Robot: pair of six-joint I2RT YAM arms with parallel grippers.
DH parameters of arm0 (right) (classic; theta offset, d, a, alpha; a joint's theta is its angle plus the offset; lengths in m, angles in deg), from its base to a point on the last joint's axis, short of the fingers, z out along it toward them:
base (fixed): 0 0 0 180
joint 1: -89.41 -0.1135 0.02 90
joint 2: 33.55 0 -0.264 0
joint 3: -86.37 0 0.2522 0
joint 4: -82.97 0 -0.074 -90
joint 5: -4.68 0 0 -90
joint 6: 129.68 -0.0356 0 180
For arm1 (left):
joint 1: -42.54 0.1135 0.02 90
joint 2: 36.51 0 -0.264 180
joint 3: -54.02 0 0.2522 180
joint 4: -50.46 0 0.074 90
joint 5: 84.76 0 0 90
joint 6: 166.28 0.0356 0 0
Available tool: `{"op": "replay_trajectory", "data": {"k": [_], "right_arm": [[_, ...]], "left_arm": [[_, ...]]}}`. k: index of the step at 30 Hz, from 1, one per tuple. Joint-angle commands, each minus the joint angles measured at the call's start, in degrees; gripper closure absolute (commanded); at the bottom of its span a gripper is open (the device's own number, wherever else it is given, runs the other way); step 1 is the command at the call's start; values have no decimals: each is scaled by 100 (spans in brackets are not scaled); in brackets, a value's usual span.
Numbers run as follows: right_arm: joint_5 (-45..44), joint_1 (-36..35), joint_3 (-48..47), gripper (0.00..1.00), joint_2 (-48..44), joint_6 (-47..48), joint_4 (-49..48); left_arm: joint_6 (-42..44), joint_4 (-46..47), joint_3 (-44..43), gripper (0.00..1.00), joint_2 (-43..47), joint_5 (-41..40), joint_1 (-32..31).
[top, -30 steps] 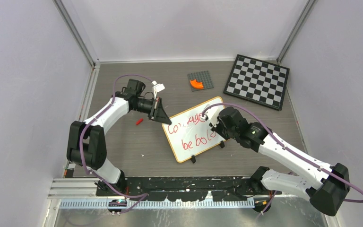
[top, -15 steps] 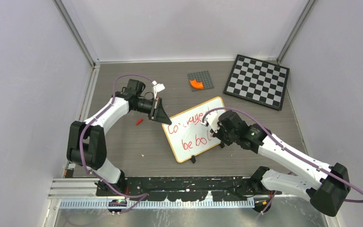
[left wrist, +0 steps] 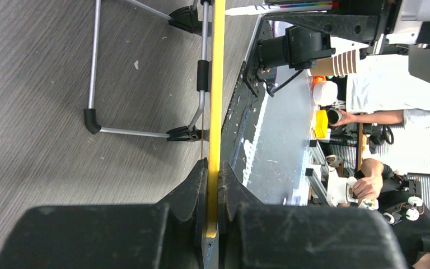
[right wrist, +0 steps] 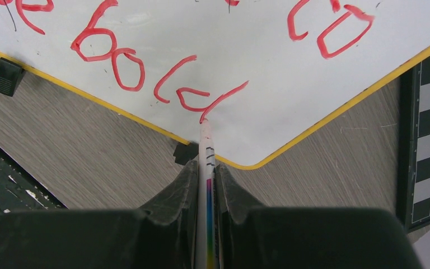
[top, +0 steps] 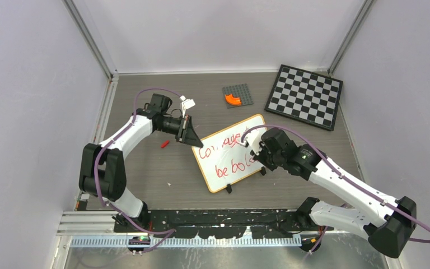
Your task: Write a sentence on the whiteboard
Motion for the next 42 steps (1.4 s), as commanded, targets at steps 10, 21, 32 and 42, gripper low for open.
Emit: {"op": "replay_trajectory", "data": {"k": [10, 21, 32, 42], "right_arm": [[-634, 5, 94, 100, 126, 149, -278], [-648, 9, 101, 100, 209, 194, -294], [368, 8, -997, 100, -213, -258, 269], [1122, 89, -2269, 100, 41, -650, 817]], "left_arm": [[-33, 20, 35, 100, -120, -700, -51], [2, 31, 98, 100, -61, -726, -51], [37, -79, -43, 65, 268, -923, -51], [557, -1417, -1234, 36, 1054, -1010, 1237]]}}
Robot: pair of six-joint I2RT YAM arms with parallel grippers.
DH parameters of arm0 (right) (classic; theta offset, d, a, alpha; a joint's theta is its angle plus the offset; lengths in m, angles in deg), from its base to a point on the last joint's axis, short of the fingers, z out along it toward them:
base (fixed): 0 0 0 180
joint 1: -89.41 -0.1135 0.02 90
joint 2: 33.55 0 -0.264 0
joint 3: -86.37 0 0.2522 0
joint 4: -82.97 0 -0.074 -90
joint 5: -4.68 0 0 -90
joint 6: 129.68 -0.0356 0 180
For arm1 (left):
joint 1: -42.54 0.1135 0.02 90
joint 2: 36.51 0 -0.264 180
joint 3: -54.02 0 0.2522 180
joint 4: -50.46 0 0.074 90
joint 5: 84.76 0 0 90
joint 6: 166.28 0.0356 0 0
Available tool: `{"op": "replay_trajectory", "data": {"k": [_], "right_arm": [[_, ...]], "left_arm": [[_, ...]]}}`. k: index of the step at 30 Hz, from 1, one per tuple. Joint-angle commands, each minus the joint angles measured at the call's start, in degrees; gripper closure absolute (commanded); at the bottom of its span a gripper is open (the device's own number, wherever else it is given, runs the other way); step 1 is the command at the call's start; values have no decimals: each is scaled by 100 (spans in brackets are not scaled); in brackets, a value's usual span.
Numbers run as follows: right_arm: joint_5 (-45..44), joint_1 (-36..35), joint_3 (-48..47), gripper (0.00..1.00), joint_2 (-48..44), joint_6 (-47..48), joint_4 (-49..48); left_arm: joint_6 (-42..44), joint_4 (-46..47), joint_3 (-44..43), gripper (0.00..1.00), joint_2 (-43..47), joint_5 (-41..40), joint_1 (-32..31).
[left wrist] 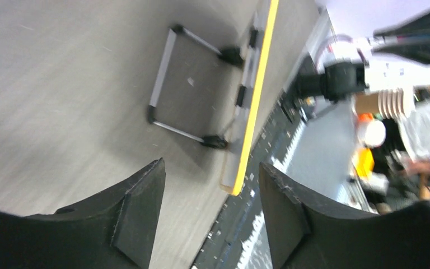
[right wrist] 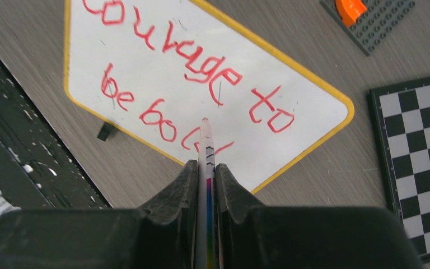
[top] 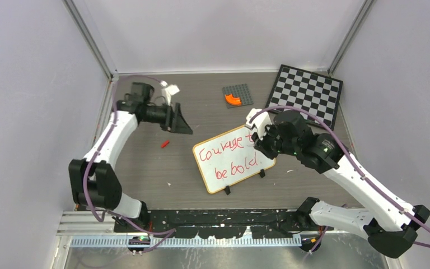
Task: Write a sentence on the whiteboard
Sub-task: Write a sentence on the whiteboard, then pick up the pen cap from the center of the board.
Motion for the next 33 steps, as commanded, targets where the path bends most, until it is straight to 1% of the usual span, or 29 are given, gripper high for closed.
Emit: {"op": "replay_trajectory", "data": {"k": [1, 3, 5, 8, 10, 13, 15, 19, 25, 28, 33], "right_arm": [[454, 94, -604, 100, 115, -287, 179], [503, 135, -810, 100, 234, -382, 185], [515, 183, -1048, 100, 379, -469, 199], [425, 245, -1536, 100, 694, -568, 275], [363, 301, -1846, 100, 889, -652, 326], [382, 427, -2312, 100, 1183, -906, 456], [408, 528, -2487, 100, 1316, -1048, 501], [399, 676, -2512, 100, 1388, -1153, 503], [553, 811, -2287, 100, 1265, -1275, 389], [554, 838, -2233, 100, 1223, -1267, 372], [514, 849, -2248, 100, 1204, -1228, 368]], "left_arm": [[605, -752, -654, 35, 587, -275, 978], [1287, -1341, -828, 35, 497, -562, 1558], [1841, -1668, -839, 37, 363, -973, 1905], [2496, -1738, -698, 42, 43, -1925, 2013], [2659, -1639, -682, 44, -199, -2376, 1987], [2748, -1664, -889, 45, -615, -3115, 1707], [2801, -1710, -1017, 45, -858, -3637, 1318], [2778, -1808, -1355, 43, -1443, -4598, 498], [2669, -2171, -1941, 45, -2505, -5249, 6], [2629, -2087, -2048, 45, -2767, -5472, -133], [2527, -2066, -2207, 51, -3180, -5697, -186]]}}
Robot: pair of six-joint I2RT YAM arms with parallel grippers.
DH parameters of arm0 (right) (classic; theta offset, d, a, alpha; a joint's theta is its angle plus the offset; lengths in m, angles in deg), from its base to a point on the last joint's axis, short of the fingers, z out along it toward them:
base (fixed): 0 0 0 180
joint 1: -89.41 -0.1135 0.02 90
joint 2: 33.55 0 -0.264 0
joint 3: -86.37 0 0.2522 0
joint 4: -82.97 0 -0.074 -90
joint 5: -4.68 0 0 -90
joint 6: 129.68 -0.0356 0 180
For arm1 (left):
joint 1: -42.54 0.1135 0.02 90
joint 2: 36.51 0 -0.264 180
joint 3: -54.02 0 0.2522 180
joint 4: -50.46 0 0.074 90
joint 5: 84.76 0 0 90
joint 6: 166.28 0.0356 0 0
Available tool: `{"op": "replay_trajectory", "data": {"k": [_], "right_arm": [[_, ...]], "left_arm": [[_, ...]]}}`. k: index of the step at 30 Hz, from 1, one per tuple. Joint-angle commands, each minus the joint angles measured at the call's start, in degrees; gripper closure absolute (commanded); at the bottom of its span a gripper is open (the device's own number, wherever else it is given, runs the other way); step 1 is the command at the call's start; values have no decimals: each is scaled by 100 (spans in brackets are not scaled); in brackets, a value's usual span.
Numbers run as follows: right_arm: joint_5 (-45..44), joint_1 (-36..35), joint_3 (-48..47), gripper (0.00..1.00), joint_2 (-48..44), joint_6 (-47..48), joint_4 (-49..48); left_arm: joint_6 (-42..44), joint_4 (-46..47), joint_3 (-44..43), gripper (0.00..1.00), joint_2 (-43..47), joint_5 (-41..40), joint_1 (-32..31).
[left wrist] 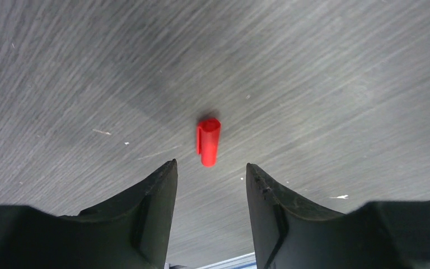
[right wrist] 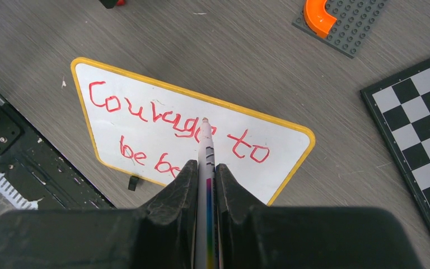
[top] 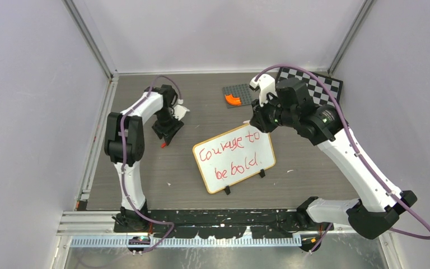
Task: Write a sentence on the whiteboard
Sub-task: Pick up the pen cap from the center of the board.
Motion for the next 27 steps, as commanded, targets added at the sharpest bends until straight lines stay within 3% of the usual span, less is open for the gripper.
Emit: {"op": "replay_trajectory", "data": {"k": [1, 10, 15, 22, 27], "right_arm": [[22, 26, -41, 100, -160, -48, -141], [-12, 25, -167, 100, -56, 6, -133], [-28, 29, -322, 100, 11, 25, -103], [345, 253, -857, 100, 443, -22, 321], [384, 340, -790, 100, 579, 447, 418]], "left_arm": [[-24, -97, -259, 51, -229, -399, -57], [-195, 239, -166, 57, -680, -402, -150], [-328, 319, -190, 72, -729, -371, -150], [-718, 318, -60, 99, 78, 438, 106], [-1253, 159, -182, 100, 953, 1246, 402]]}}
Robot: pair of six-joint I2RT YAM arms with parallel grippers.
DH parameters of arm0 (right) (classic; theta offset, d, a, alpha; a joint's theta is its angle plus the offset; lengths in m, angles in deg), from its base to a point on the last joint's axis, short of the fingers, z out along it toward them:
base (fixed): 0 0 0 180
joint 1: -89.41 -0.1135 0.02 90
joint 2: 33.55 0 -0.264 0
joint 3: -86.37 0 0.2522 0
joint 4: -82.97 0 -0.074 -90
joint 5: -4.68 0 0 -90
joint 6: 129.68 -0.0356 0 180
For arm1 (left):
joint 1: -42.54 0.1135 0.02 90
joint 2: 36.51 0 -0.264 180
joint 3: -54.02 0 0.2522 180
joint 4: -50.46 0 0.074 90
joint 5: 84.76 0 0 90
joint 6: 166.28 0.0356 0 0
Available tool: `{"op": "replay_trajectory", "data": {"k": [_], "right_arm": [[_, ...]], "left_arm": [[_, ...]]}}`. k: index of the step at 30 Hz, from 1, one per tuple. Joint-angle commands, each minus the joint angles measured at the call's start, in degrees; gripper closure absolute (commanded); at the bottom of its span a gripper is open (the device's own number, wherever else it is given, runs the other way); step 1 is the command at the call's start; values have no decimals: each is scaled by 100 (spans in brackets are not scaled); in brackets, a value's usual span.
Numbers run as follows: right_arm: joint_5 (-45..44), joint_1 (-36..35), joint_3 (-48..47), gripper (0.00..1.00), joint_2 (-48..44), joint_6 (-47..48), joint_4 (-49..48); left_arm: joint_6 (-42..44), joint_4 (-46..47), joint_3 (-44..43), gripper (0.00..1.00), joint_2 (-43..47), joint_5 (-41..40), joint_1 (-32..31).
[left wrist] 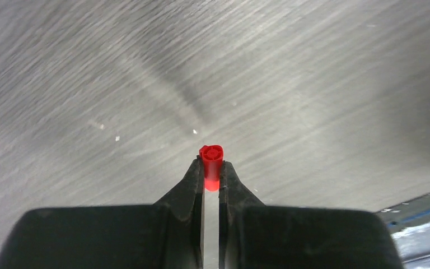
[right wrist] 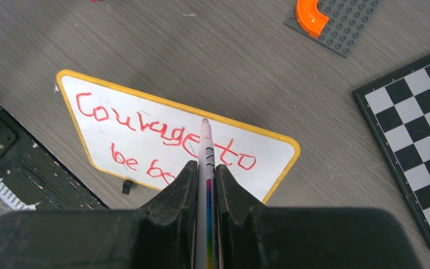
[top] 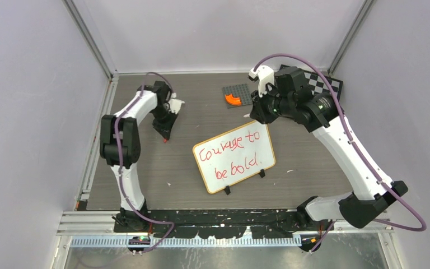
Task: Write a sentence on the whiteboard
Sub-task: Pick up the pen cap from the center of the board, then close the pen cap.
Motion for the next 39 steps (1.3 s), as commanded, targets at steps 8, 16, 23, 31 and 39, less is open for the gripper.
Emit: {"op": "replay_trajectory", "data": {"k": [8, 16, 23, 31, 39], "right_arm": [[-368, 39, -905, 100, -19, 277, -447], [-1576, -1482, 1075, 100, -1203, 1893, -3837], [-3005, -3015, 2261, 100, -1160, 4311, -6603], [-3001, -4088, 3803, 100, -902, 6435, -9526], [-2887, -4285, 4337, 100, -665, 7268, -10049]], "left_arm": [[-1533, 141, -483, 100, 2589, 1874, 696], [-3867, 1178, -527, 100, 3737, 3206, 936], [-7213, 3688, 645, 100, 4639, 4195, 944], [-10190, 7107, 2325, 100, 5337, 3992, 943], [-10901, 7966, 2905, 100, 5622, 3783, 685]]}}
